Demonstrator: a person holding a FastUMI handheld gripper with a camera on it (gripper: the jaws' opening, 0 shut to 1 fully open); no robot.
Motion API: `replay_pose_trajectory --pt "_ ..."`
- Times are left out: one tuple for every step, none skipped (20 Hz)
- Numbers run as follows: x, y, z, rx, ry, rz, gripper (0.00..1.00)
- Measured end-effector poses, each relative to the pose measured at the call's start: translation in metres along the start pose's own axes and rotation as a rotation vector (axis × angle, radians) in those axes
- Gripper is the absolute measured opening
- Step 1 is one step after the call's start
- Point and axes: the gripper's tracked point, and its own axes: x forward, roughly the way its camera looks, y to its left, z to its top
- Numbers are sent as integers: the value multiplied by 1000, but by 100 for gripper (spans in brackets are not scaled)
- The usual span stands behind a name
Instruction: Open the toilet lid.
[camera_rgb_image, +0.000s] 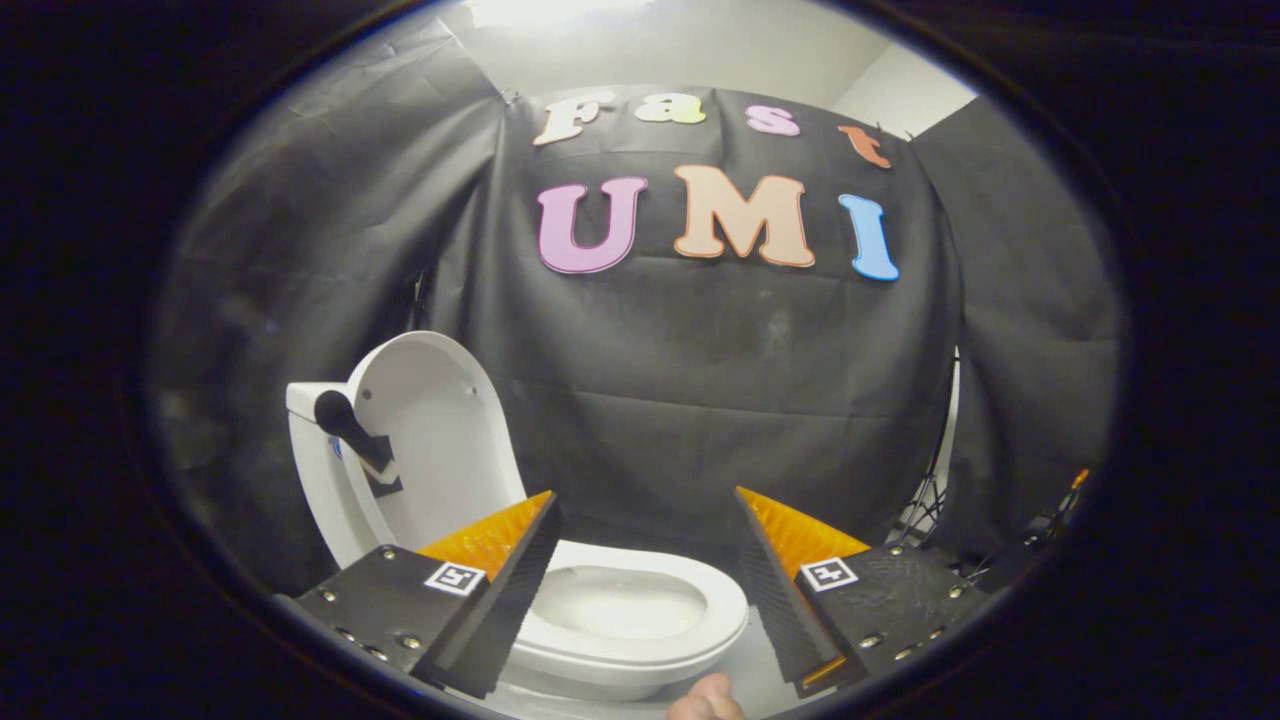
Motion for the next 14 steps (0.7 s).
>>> replay_pose_trajectory --pt "0 1 -1 4 5 -6 99" --pt "1 2 -2 9 6 -12 99" --pt "0 3 -1 20 7 -12 99" --pt "0 7 -1 28 11 -11 99" --pt "1 8 -1 28 11 -16 99" --pt "0 8 0 27 9 -19 99" --pt "1 10 1 28 9 -22 99" --pt "0 11 2 34 10 -27 99" --pt "0 13 3 41 9 -23 99" --pt "0 15 4 47 5 -26 99" --pt "0 16 5 52 6 -27 99" --pt "2 16 3 55 8 -31 99" --pt "3 16 3 56 12 -35 99" --pt "3 14 1 57 16 -41 99"
